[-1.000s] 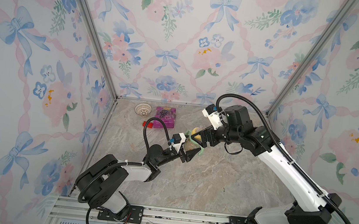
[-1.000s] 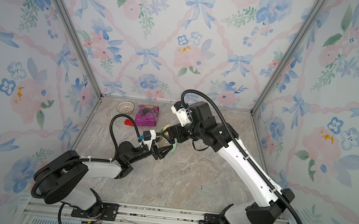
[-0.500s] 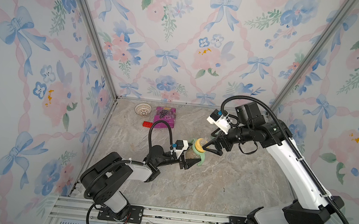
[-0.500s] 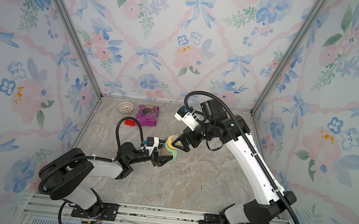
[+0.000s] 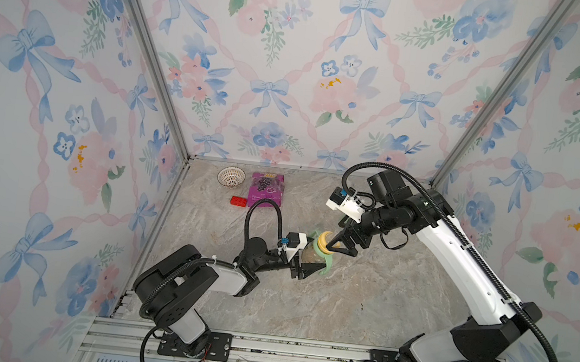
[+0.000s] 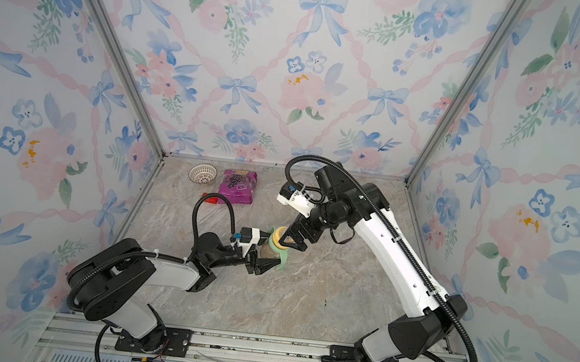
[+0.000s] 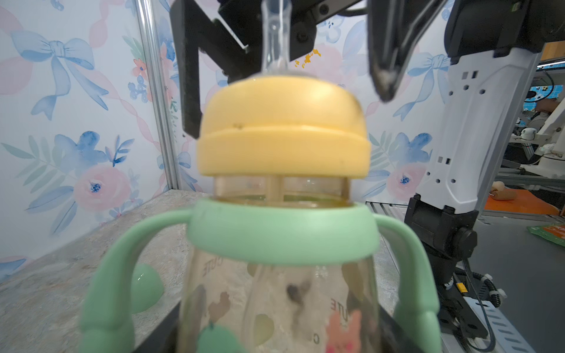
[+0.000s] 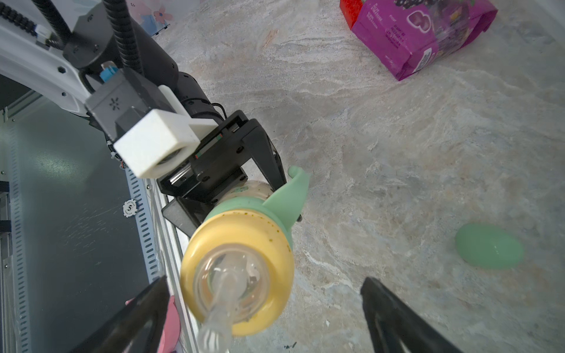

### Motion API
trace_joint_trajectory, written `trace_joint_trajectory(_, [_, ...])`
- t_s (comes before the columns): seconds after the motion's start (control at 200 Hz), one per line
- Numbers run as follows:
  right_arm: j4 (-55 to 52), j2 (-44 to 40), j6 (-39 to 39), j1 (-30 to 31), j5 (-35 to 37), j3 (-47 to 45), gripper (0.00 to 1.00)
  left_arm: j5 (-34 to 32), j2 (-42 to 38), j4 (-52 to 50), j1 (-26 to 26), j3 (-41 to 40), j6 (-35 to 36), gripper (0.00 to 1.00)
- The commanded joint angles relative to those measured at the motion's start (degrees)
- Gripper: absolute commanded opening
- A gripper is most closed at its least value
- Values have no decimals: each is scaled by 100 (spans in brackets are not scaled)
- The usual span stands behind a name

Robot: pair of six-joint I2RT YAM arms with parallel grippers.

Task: Assemble the baby bottles
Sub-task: Screw the nipple onto the baby bottle.

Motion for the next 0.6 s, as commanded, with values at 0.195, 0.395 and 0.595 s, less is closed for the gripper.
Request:
trace_joint_trajectory(0.195, [57, -45, -78, 188, -25, -257, 96, 54, -16, 300, -34, 59, 188, 14])
trace_joint_trajectory(0.395, [144, -58, 8, 211, 56, -363, 89, 24, -19, 211, -34, 83, 205, 14])
trace_joint_trajectory(0.595, [270, -60, 115, 281, 93, -459, 78, -8, -15, 88, -35, 128, 221, 13])
